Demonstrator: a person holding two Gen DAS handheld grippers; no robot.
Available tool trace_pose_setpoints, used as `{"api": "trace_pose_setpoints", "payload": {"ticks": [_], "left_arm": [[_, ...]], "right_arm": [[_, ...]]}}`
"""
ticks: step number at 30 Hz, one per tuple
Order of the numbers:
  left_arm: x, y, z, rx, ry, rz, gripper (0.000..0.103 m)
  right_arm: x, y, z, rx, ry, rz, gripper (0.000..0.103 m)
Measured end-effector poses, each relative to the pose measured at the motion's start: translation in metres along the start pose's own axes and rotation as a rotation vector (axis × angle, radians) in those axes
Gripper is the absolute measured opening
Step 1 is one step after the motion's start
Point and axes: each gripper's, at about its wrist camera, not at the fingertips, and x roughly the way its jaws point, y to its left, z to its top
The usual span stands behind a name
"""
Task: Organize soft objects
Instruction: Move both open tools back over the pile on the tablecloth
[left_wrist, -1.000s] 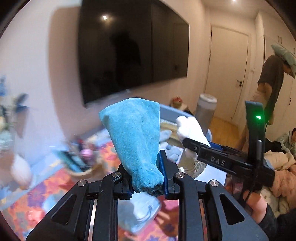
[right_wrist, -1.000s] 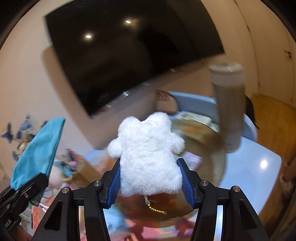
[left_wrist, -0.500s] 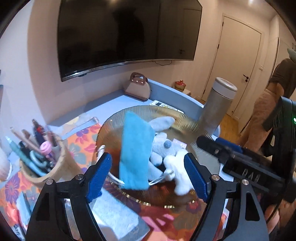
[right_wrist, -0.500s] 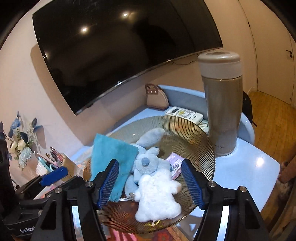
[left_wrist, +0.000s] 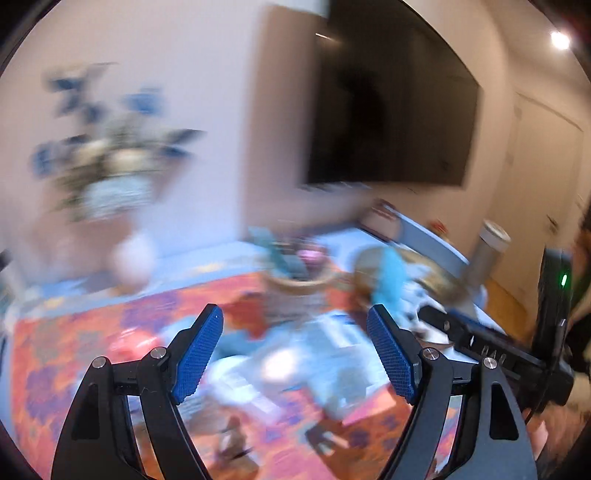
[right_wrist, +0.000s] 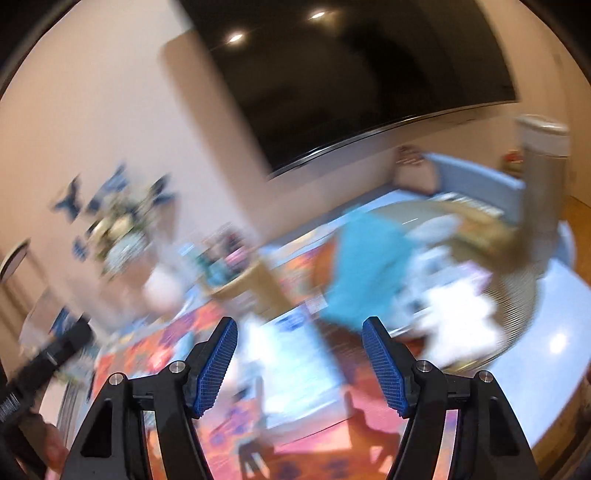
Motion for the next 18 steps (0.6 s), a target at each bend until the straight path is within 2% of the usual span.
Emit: {"api": "trace_pose_setpoints", "payload": {"ticks": [3, 6, 8, 12, 15, 18], "left_arm": [[-0.044, 0.051, -0.014, -0.104, -0.044, 0.086, 0.084], [-0.077, 0.098, -0.036, -0.181, -0.044, 0.208, 0.084], [-0.089, 0.121, -0.051, -0.221, -0.037, 0.260, 0.084], [-0.089, 0.166, -0.088, -0.336, 0.001, 0.283, 0.084], [-0.073, 0.188, -0.116, -0.354, 0.060, 0.331, 0.084], [-0.054, 0.201, -0.139, -0.362, 0.110, 0.343, 0.084]], "right_arm": [[0.009, 0.045, -0.022, -0.084, 0.038, 0.059, 0.069], [0.021, 0.083, -0.044, -0.165, 0.081, 0.102, 0.069], [0.025, 0.103, -0.057, -0.203, 0.103, 0.126, 0.069], [0.040, 0.143, -0.087, -0.289, 0.156, 0.150, 0.069], [0.049, 0.161, -0.105, -0.344, 0.190, 0.157, 0.069], [0.064, 0.180, -0.125, -0.408, 0.220, 0.148, 0.069]]}}
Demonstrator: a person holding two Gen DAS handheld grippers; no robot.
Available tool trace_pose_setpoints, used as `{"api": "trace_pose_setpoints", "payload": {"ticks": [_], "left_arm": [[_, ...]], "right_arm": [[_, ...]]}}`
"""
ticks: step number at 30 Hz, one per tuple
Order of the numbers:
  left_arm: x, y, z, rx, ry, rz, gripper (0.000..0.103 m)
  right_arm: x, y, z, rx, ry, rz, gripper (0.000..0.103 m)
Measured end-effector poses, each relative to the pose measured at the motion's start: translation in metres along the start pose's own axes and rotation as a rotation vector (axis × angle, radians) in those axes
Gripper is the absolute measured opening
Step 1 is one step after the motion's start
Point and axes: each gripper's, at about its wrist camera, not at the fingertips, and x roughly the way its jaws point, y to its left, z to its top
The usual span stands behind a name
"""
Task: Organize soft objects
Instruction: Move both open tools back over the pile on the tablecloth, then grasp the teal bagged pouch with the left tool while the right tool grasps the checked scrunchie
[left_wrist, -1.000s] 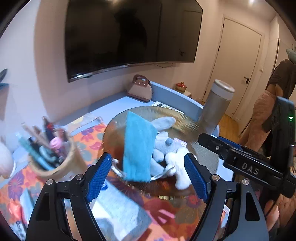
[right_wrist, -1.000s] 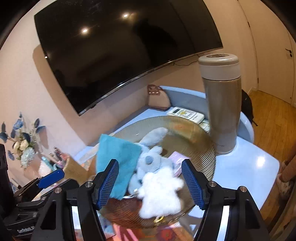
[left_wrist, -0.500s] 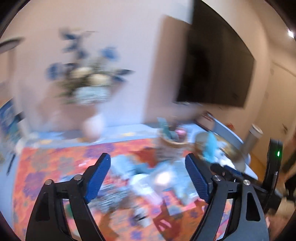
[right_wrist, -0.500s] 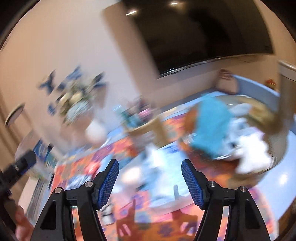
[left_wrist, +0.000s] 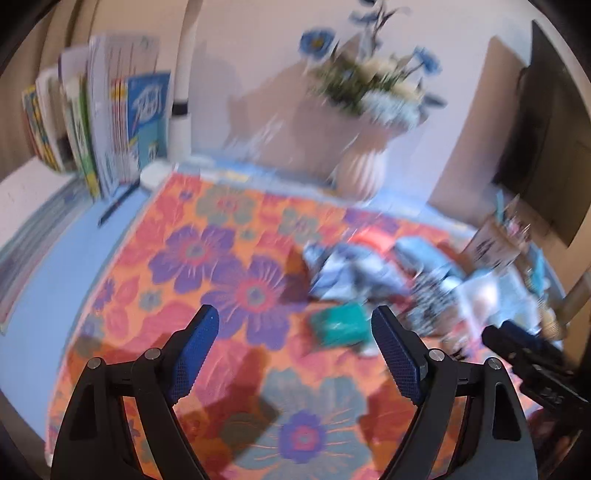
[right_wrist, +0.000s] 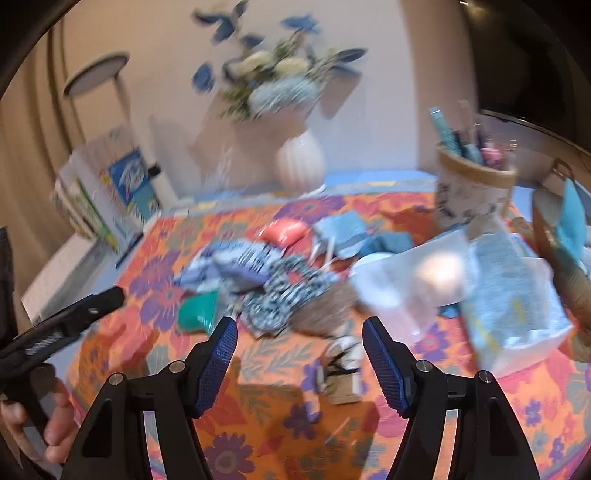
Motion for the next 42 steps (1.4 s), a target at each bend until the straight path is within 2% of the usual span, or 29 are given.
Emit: {"api": "trace_pose_setpoints", "payload": {"ticks": [2, 10, 12, 15, 18, 23, 28, 32, 36, 39, 42], "left_arm": [[0.021, 0.008, -0.009, -0.011, 0.039, -0.001, 0.084], [0.053, 0.021, -0.023, -0.059, 0.112, -0.029, 0.084], [0.059, 0.024, -0.024, -0.079, 0.137, -0.037, 0.084], [0.057, 0.028, -0.025, -0.100, 0.125, -0.065, 0.084], [0.059, 0.028, -0.025, -0.102, 0.126, -0.077, 0.085], [0.062, 0.019, -0.025, -0.053, 0.141, -0.060, 0.094], [0.064, 0.010, -0.026, -0.004, 0.154, -0.028, 0.095], [0.064, 0.012, -0.026, -0.008, 0.154, -0.037, 0.096], [0.063, 0.013, -0.026, -0.018, 0.153, -0.048, 0.096], [0.064, 0.013, -0.026, -0.019, 0.153, -0.047, 0.096], [0.062, 0.012, -0.026, -0.020, 0.154, -0.054, 0.096]], "right_arm": [[0.009, 0.008, -0.005, -0.026, 0.014, -0.004, 0.069], [0.040, 0.031, -0.016, -0.140, 0.047, -0.032, 0.070], [0.047, 0.031, -0.021, -0.151, 0.052, -0.032, 0.079], [0.060, 0.031, -0.026, -0.147, 0.096, -0.050, 0.080], [0.059, 0.033, -0.026, -0.156, 0.077, -0.055, 0.080], [0.063, 0.033, -0.026, -0.156, 0.093, -0.057, 0.081], [0.070, 0.034, -0.026, -0.157, 0.128, -0.059, 0.082], [0.070, 0.035, -0.027, -0.166, 0.130, -0.058, 0.087], [0.070, 0.035, -0.027, -0.170, 0.130, -0.056, 0.087], [0.059, 0.030, -0.026, -0.132, 0.068, -0.066, 0.087], [0.027, 0.008, -0.024, -0.011, -0.096, -0.038, 0.088]]}}
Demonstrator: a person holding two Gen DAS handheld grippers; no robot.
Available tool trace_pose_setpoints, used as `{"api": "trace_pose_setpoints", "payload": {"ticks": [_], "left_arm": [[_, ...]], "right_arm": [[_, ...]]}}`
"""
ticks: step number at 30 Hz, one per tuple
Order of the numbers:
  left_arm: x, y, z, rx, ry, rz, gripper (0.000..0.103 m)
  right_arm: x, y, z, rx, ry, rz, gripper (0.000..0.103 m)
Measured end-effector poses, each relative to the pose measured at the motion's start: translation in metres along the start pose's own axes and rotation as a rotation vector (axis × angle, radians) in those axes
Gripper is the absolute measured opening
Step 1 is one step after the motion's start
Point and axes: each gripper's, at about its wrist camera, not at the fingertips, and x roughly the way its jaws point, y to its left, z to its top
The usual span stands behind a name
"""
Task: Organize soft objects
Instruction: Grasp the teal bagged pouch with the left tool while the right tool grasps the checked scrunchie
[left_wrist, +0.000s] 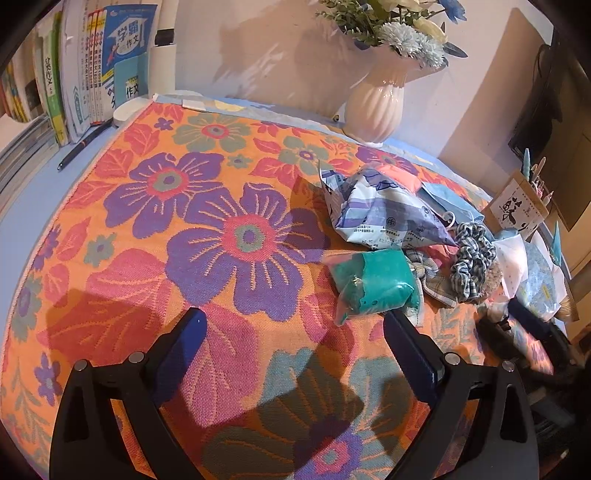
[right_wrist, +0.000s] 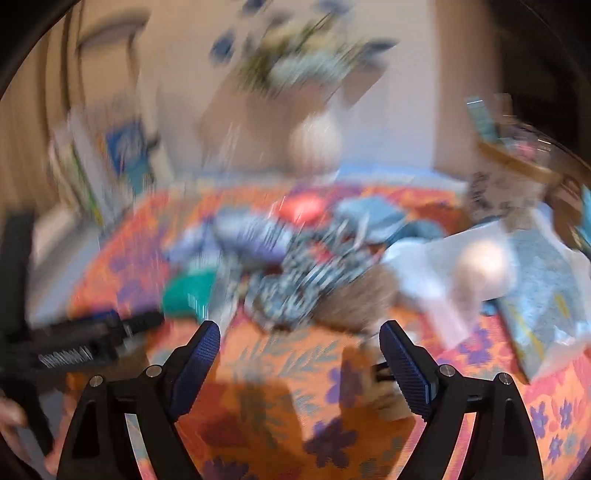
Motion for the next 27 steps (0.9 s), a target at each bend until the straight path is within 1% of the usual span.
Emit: {"api": "trace_pose_setpoints", "payload": {"ticks": [1, 2, 4, 5, 7, 9, 11, 12, 13, 14, 15, 16, 17, 18, 19, 21, 22, 23, 24, 25, 27], "left_arm": [[-0.001, -0.002, 0.000, 0.005, 0.001, -0.012, 0.096], [-0.004, -0.005, 0.001, 0.021, -0.003, -0.027, 0.096], [-0.010, -0.014, 0.003, 0.033, -0.015, -0.041, 0.096], [-0.013, -0.021, 0.005, 0.043, -0.020, -0.050, 0.096], [-0.017, -0.034, 0.010, 0.079, -0.028, -0.049, 0.096], [-0.010, -0.050, 0.017, 0.136, -0.023, -0.011, 0.096], [0.002, -0.056, 0.020, 0.158, -0.005, 0.001, 0.095], [0.009, -0.057, 0.021, 0.157, 0.009, 0.000, 0.095], [0.017, -0.057, 0.021, 0.150, 0.027, -0.004, 0.090], [0.024, -0.057, 0.020, 0.143, 0.042, -0.011, 0.074], [0.028, -0.056, 0.018, 0.142, 0.050, -0.013, 0.068], [0.032, -0.057, 0.016, 0.152, 0.056, 0.003, 0.059], [0.029, -0.060, 0.015, 0.176, 0.031, 0.032, 0.056], [0.028, -0.061, 0.014, 0.185, 0.028, 0.009, 0.055], [0.025, -0.062, 0.012, 0.195, 0.017, -0.030, 0.054], [0.018, -0.063, 0.009, 0.208, -0.019, -0.039, 0.054], [0.014, -0.063, 0.008, 0.210, -0.039, -0.044, 0.054], [0.007, -0.062, 0.007, 0.211, -0.074, -0.061, 0.054], [0.004, -0.061, 0.006, 0.207, -0.093, -0.076, 0.054], [0.002, -0.059, 0.007, 0.201, -0.102, -0.085, 0.054], [0.000, -0.054, 0.008, 0.176, -0.107, -0.107, 0.054]], "right_arm": [[-0.008, -0.009, 0.000, 0.047, -0.038, 0.008, 0.090], [-0.014, -0.020, 0.000, 0.102, -0.067, 0.013, 0.094], [-0.022, -0.043, -0.001, 0.214, -0.097, 0.003, 0.095], [-0.022, -0.058, -0.001, 0.284, -0.090, -0.002, 0.095], [-0.019, -0.074, -0.001, 0.354, -0.056, 0.008, 0.095], [-0.015, -0.088, 0.001, 0.392, -0.016, 0.022, 0.095], [-0.014, -0.089, 0.007, 0.378, 0.009, 0.045, 0.095], [-0.014, -0.086, 0.012, 0.349, 0.021, 0.057, 0.095], [-0.010, -0.080, 0.017, 0.303, 0.048, 0.051, 0.096], [-0.007, -0.077, 0.021, 0.265, 0.078, 0.039, 0.097], [0.000, -0.070, 0.025, 0.210, 0.125, 0.034, 0.097], [0.005, -0.065, 0.027, 0.178, 0.151, 0.054, 0.097], [0.011, -0.058, 0.029, 0.159, 0.179, 0.090, 0.097], [0.017, -0.054, 0.030, 0.158, 0.197, 0.112, 0.097], [0.023, -0.051, 0.030, 0.172, 0.217, 0.139, 0.097], [0.036, -0.051, 0.030, 0.221, 0.243, 0.176, 0.097], [0.043, -0.052, 0.030, 0.252, 0.251, 0.180, 0.097], [0.048, -0.055, 0.030, 0.283, 0.256, 0.181, 0.097], [0.055, -0.058, 0.030, 0.318, 0.267, 0.189, 0.097], [0.062, -0.062, 0.031, 0.339, 0.276, 0.199, 0.097], [0.073, -0.064, 0.031, 0.384, 0.288, 0.238, 0.092]]}}
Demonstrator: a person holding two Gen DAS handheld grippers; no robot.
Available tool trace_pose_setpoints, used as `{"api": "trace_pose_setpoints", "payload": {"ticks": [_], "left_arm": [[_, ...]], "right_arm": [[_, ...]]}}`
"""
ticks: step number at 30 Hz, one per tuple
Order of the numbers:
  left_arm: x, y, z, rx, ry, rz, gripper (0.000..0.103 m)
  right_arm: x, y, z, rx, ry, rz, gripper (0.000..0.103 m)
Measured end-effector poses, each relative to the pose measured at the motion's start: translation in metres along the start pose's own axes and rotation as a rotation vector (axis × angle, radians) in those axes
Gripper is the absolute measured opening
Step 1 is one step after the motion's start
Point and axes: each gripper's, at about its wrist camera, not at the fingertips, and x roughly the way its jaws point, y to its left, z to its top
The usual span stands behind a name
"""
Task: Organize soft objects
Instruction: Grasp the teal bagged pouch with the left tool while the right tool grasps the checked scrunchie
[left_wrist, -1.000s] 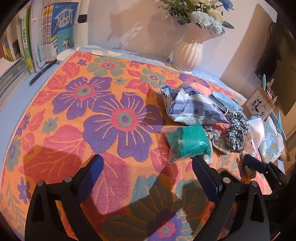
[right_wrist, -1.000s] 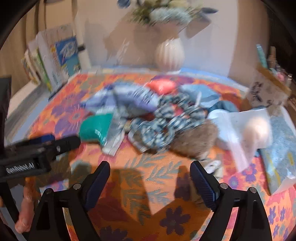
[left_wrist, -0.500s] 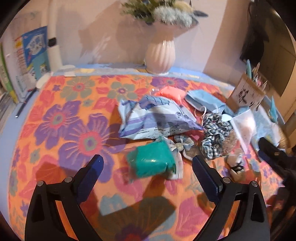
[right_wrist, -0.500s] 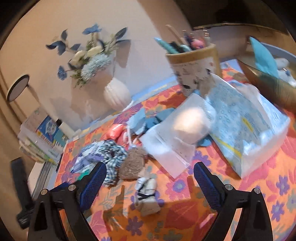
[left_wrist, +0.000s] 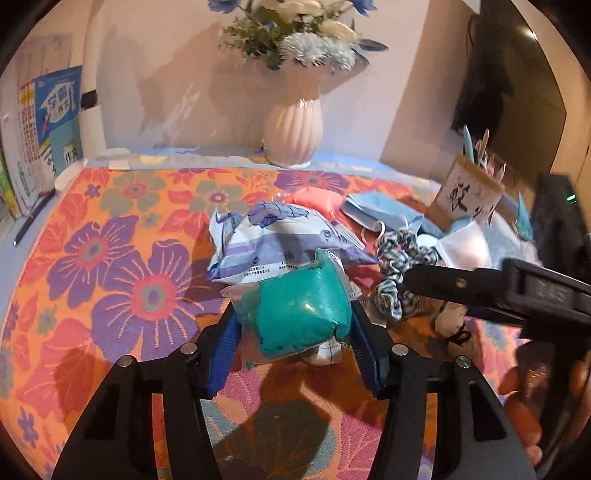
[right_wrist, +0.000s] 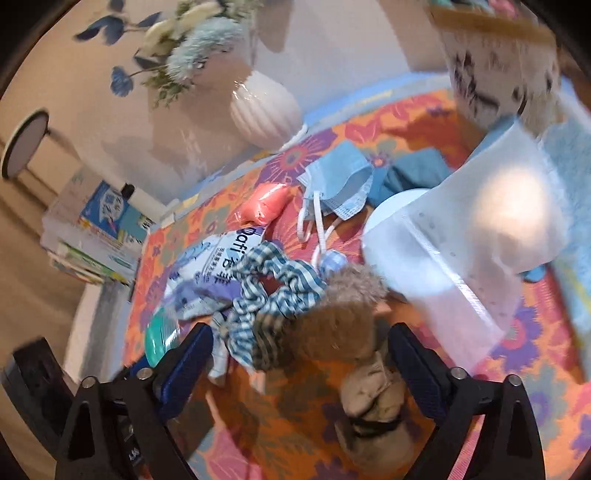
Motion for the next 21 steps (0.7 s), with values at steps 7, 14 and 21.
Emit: {"api": "trace_pose_setpoints", "payload": {"ticks": [7, 14, 21], "left_arm": [[0.000, 0.017, 0.002, -0.079, -0.013, -0.067, 0.054], [-0.001, 0.011, 0.002, -0.049, -0.014, -0.068, 0.054], [0.000, 0.014, 0.002, -0.061, -0.008, -0.060, 0.054]], "right_arm": [[0.005, 0.004, -0.004, -0.013, -0.022, -0.003, 0.045], [-0.038, 0.031, -0.006, -0.134, -0.155, 0.046, 0.040], [-0.087, 0.044, -0.002, -0.163, -0.261, 0.086, 0.040]]}}
